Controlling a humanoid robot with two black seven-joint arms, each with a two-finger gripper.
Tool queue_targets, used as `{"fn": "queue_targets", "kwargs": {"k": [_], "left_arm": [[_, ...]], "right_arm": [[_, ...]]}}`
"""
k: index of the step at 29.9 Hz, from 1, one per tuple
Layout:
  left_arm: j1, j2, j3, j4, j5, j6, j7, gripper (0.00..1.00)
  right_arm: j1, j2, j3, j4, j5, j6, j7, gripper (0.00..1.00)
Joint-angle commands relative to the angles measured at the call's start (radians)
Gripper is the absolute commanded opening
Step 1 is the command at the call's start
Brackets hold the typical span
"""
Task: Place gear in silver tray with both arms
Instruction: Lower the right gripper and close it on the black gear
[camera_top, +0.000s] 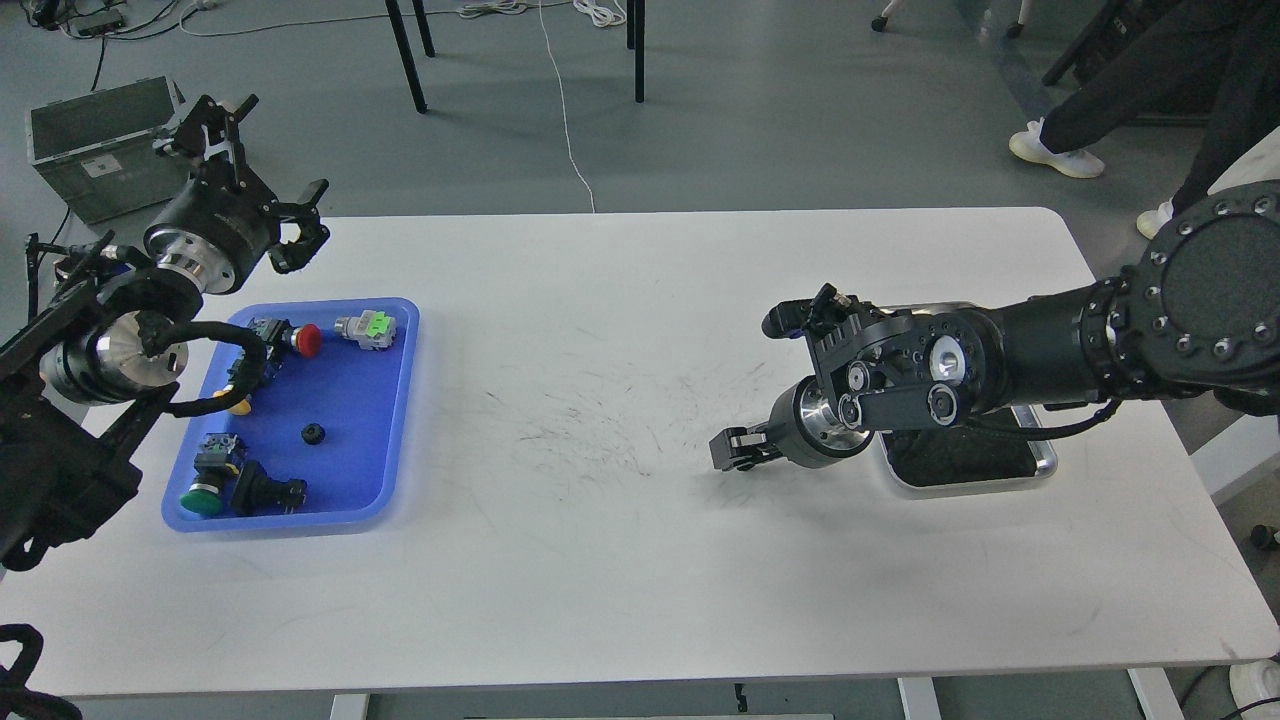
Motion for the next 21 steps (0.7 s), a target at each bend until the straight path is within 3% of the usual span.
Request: {"fn": "queue_targets", "kwargs": {"k": [1,4,7,9,11,14,21], "left_arm": [[0.001,-0.003,0.0,0.0,0.0,0.0,0.0,0.98],[0.001,-0.003,0.0,0.0,0.0,0.0,0.0,0.98],[0.001,-0.004,0.0,0.0,0.002,0.0,0.0,0.98],[0.001,-0.004,0.0,0.0,0.0,0.0,0.0,0.98],[0.001,-0.004,0.0,0.0,0.0,0.002,0.0,0.98],[0.001,-0.006,0.0,0.0,0.002,0.002,0.0,0.98],[0.001,-0.006,0.0,0.0,0.0,0.002,0.0,0.98]], "right_arm": [[-0.003,0.0,0.0,-0.003,0.0,-0.004,0.0,0.71],[-0.003,0.0,0.0,-0.003,0.0,-0.001,0.003,0.6],[0.001,0.0,0.0,-0.004,0.0,0.005,0.003,0.4],[0.006,0.0,0.0,-0.004,0.0,0.006,0.003,0.33],[0.006,0.0,0.0,-0.004,-0.001,0.006,0.004,0.17],[0.006,0.0,0.0,-0.004,-0.001,0.009,0.008,0.03],[0.012,0.0,0.0,-0.006,-0.001,0.023,0.009,0.02]]}}
